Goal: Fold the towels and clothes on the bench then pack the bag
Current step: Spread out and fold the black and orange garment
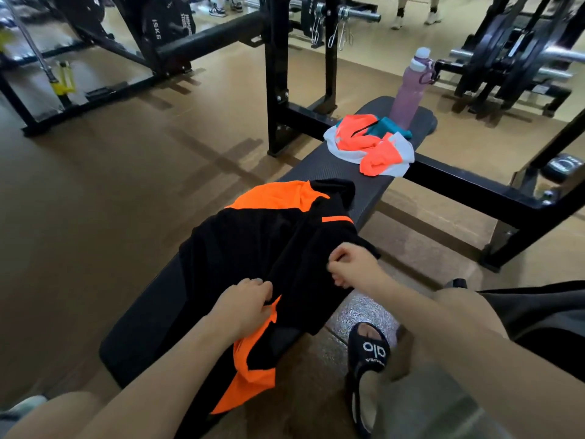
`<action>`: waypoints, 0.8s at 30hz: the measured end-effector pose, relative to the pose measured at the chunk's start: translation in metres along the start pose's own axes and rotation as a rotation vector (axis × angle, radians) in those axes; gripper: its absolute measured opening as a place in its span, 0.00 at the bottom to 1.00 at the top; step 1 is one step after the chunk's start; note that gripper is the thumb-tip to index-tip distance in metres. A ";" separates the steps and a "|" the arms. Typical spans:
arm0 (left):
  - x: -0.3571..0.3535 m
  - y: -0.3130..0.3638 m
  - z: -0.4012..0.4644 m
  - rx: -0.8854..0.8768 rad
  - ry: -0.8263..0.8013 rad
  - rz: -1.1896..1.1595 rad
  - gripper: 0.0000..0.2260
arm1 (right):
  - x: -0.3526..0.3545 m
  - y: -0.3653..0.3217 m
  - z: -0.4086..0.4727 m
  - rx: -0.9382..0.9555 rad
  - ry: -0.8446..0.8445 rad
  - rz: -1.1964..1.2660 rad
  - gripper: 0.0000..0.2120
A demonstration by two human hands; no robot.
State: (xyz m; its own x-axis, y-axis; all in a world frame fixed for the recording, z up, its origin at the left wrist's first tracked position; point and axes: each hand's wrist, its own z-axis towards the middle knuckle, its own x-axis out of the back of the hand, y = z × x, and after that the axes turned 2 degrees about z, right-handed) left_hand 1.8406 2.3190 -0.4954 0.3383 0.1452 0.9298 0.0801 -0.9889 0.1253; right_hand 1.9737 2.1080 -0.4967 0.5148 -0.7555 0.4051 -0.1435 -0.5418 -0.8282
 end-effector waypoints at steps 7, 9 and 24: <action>0.014 -0.015 -0.002 0.096 -0.126 0.084 0.10 | 0.040 0.023 0.058 -0.233 0.147 0.155 0.43; 0.014 -0.024 -0.006 0.140 -0.229 -0.010 0.10 | 0.033 0.018 0.061 -0.200 0.131 0.135 0.34; 0.057 -0.009 0.056 0.019 0.098 -0.381 0.32 | 0.025 -0.047 0.080 0.457 0.372 -0.491 0.11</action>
State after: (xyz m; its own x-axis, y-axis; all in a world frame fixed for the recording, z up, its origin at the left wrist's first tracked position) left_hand 1.9112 2.3380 -0.4628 0.1894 0.4973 0.8466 0.2007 -0.8636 0.4624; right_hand 2.0607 2.1440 -0.4783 0.0990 -0.5852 0.8048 0.4336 -0.7026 -0.5642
